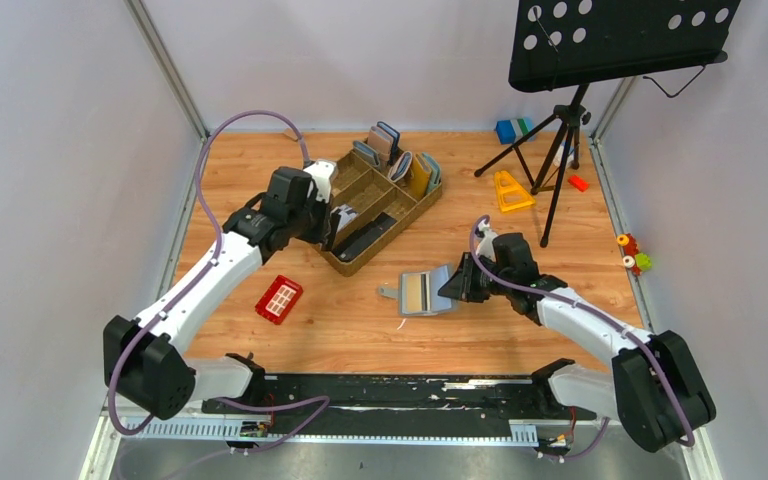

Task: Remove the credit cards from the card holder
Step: Place the credit card in the storage box.

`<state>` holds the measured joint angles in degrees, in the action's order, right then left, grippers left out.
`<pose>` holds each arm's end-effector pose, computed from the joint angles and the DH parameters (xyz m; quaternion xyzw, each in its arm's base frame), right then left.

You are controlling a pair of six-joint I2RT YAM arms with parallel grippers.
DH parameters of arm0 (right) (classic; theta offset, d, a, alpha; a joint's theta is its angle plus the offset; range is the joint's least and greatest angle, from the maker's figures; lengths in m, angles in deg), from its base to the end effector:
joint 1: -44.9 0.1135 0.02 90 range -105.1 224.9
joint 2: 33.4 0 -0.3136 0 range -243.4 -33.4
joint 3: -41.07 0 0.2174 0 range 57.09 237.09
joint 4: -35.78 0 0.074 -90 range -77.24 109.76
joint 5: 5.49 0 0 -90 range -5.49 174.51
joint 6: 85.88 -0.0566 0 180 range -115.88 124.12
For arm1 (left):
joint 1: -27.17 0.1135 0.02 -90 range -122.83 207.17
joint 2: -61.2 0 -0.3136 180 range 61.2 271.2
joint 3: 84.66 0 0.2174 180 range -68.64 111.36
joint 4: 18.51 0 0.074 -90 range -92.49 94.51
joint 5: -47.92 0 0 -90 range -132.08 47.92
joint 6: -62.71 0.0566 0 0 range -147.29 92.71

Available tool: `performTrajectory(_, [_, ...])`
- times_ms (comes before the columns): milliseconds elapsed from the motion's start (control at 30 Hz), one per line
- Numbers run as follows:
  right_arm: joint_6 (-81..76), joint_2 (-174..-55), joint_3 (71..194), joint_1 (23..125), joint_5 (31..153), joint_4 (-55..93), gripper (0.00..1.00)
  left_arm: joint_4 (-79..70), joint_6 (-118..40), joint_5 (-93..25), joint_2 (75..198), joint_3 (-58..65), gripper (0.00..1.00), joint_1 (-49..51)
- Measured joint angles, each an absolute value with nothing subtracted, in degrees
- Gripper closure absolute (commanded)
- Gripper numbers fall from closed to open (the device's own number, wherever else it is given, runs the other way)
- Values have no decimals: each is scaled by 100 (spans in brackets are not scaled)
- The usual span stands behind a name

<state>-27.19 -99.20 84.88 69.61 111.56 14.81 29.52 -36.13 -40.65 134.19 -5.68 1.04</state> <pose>0.1565 0.1003 0.2334 -0.0419 0.8954 0.3715 0.2418 0.2162 -0.1076 0.3486 0.1423 0.9025 -0.1330 0.3842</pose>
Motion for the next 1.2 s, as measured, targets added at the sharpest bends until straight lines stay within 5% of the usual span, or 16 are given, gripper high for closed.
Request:
performTrajectory(700, [-2666,-9891,8248,6946,10752,1639,100,2729,-3458,-2797,13858,-288,100,1236])
performTrajectory(1200, [-2172,-10387,8715,6946,10245,1319,100,3527,-2411,-2347,15390,708,100,611])
